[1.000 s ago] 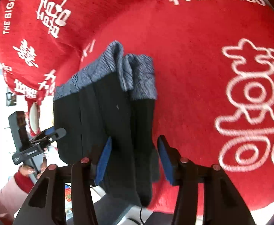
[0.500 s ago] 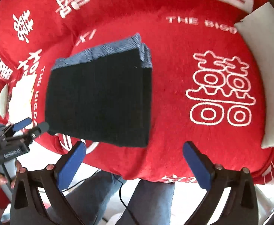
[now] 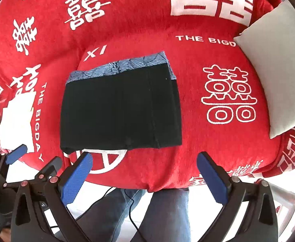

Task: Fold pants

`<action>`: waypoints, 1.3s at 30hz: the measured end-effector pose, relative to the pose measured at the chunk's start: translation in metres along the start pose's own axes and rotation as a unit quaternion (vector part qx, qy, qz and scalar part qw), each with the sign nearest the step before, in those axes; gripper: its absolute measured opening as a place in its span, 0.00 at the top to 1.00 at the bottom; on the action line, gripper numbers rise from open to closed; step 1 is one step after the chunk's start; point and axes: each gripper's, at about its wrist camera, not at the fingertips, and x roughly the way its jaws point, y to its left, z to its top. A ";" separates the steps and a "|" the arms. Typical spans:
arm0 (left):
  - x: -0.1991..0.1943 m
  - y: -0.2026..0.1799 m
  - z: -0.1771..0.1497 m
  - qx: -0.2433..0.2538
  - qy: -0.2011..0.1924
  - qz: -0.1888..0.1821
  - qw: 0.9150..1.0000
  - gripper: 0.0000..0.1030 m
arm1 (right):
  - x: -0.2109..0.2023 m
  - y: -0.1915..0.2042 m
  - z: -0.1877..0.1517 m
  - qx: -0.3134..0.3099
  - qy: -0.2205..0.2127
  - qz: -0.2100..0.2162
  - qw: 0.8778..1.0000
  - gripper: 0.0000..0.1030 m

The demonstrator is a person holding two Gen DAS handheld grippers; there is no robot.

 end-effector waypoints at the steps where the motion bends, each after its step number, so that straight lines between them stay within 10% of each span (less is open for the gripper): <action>1: -0.001 0.002 0.000 -0.002 0.002 0.001 1.000 0.01 | -0.003 0.002 -0.001 0.000 -0.003 -0.005 1.000 0.00; 39: -0.024 0.005 -0.006 0.021 -0.014 0.020 0.999 0.01 | -0.024 0.013 -0.012 -0.010 -0.010 -0.026 1.000 0.00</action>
